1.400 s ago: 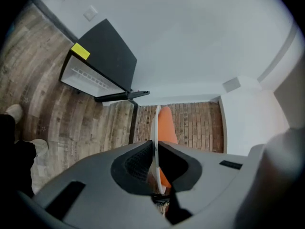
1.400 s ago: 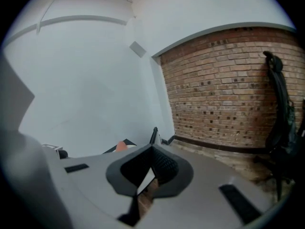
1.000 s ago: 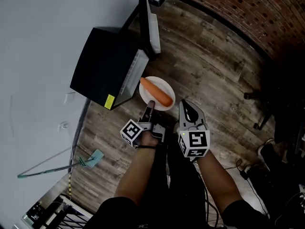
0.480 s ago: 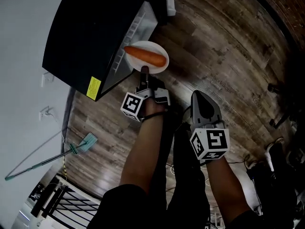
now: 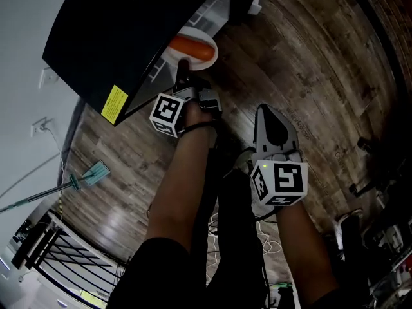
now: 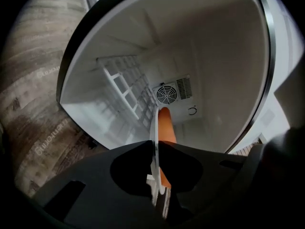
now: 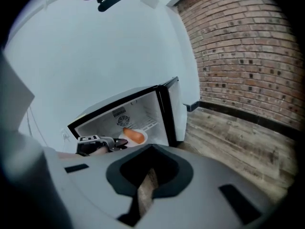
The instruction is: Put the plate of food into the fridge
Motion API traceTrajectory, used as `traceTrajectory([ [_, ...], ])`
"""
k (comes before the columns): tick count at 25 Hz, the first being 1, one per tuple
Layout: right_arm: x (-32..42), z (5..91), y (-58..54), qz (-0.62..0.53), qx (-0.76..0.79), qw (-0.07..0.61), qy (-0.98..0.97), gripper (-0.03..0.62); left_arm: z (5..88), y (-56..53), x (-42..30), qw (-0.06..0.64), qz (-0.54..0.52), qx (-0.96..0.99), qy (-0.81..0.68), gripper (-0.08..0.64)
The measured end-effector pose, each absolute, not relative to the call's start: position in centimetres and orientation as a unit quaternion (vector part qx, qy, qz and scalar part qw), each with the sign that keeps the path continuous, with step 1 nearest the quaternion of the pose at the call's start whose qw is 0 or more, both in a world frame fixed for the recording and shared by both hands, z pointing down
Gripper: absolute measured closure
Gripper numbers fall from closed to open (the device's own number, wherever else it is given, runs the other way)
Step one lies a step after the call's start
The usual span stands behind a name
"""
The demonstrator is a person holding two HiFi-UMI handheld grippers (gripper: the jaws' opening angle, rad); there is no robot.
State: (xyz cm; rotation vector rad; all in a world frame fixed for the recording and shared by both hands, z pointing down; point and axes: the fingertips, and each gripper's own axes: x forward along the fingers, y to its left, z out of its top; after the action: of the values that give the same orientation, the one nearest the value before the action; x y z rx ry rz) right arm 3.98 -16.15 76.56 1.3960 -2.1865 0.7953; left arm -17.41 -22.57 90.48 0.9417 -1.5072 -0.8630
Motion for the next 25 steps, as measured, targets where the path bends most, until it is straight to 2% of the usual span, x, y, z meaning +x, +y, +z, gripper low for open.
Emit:
traceTrajectory([
  [4, 2.9, 78.1, -17.7, 0.262, 0.473, 0.234, -0.808, 0.583, 90.9, -23.1, -18.7, 0.538, -0.374, 0.386, -0.649, 0.531],
  [16, 2.0, 80.4, -17.3, 0.286, 0.43, 0.243, -0.821, 0.583, 92.6, -25.6, -23.1, 0.504, -0.431, 0.328, -0.673, 0.531],
  [20, 2.1, 80.3, -16.8, 0.297, 0.425, 0.24, -0.82, 0.583, 92.5, -26.8, -24.3, 0.494, -0.408, 0.333, -0.692, 0.531],
  [25, 2.5, 80.3, -15.9, 0.314, 0.422, 0.239, -0.816, 0.583, 91.7, -28.1, -24.2, 0.472, -0.295, 0.397, -0.73, 0.531],
])
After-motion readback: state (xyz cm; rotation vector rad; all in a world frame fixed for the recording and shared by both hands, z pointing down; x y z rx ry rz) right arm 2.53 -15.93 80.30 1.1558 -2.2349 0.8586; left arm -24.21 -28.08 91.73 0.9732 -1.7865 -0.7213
